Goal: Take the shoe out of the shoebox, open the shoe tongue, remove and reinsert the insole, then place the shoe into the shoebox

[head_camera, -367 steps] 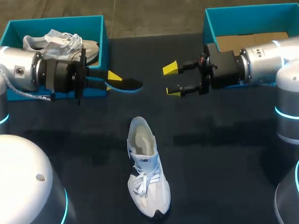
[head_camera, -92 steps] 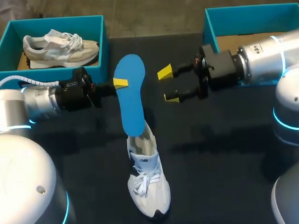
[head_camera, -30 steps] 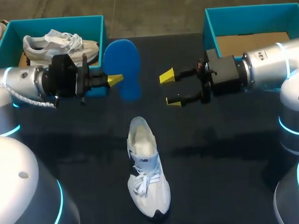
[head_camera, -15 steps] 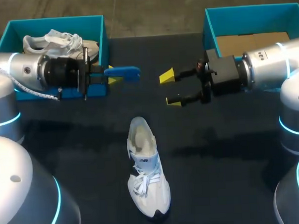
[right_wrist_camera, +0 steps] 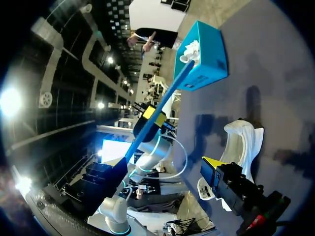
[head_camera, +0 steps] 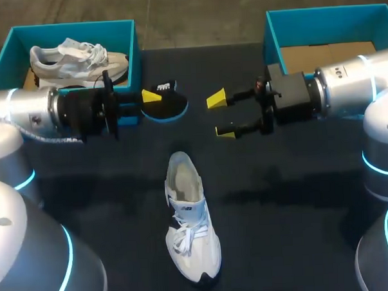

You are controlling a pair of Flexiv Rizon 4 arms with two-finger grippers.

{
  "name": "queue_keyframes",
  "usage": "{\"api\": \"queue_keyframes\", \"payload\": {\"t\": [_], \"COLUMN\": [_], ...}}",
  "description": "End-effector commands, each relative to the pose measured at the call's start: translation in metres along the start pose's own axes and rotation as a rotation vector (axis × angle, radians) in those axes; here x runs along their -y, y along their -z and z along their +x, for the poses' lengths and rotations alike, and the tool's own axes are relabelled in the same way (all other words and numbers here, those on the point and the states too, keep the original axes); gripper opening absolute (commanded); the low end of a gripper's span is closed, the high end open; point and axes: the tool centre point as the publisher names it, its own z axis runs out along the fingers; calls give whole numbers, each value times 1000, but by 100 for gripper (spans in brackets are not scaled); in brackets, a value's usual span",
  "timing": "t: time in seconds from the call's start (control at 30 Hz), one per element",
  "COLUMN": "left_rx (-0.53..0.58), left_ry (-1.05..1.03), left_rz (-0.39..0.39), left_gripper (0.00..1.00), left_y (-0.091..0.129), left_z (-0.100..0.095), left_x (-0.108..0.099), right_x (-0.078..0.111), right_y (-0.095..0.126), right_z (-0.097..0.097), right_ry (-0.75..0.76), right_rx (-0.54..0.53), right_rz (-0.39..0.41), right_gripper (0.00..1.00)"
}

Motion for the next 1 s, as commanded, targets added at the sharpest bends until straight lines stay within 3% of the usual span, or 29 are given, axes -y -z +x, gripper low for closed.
{"api": "queue_keyframes", "payload": {"t": [0.03, 0.43, 0.63, 1.0], "left_rx": [41, 41, -26, -135], "left_ry": [-8, -8, -244, -431], "left_rz": [-61, -61, -44, 1], "left_gripper": [0, 0, 0, 0], "left_y": [0, 0, 3, 11], "left_z": [4, 4, 3, -5], "left_x": [8, 8, 1, -14], "right_x": [0, 0, 0, 0], "right_y": [-2, -2, -2, -2], "right_z": [0, 0, 0, 0], "right_ry": [0, 0, 0, 0], "right_rx": [0, 0, 0, 0], "right_rz": [-1, -1, -1, -1], "right_gripper": [100, 100, 100, 100]}}
